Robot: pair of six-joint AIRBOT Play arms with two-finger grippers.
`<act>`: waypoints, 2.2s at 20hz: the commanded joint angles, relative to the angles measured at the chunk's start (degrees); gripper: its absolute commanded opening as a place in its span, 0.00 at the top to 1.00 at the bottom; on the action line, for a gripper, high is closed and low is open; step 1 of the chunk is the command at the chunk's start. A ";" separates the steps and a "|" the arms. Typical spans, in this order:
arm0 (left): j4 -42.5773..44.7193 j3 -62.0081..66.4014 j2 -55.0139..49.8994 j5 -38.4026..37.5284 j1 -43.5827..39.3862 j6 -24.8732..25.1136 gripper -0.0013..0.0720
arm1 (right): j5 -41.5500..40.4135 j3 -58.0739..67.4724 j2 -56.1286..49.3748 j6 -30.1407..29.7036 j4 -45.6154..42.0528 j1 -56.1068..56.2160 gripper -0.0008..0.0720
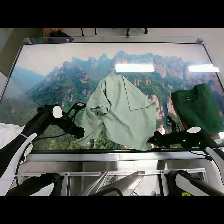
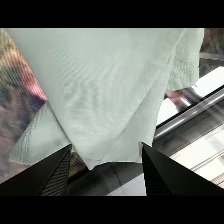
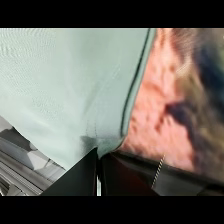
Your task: Fold the shirts.
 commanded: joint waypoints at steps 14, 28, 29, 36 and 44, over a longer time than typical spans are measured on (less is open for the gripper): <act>-12.24 0.20 -6.10 -3.10 -0.15 5.29 0.97 | 3.93 0.44 0.66 -5.90 10.56 0.02 0.97; -25.38 73.85 27.65 -1.84 29.35 2.93 0.97 | 8.61 95.56 10.69 -16.41 33.11 -20.70 0.97; -24.52 72.22 29.24 -1.99 31.43 2.75 0.97 | 8.59 96.80 10.71 -16.22 32.26 -22.16 0.97; -26.58 45.29 26.95 2.78 31.63 3.06 0.97 | 14.93 84.85 3.04 -14.95 39.26 -28.98 0.97; -17.38 37.18 -8.81 15.54 13.60 6.54 0.96 | -8.00 55.15 -20.35 -18.58 11.21 6.05 0.97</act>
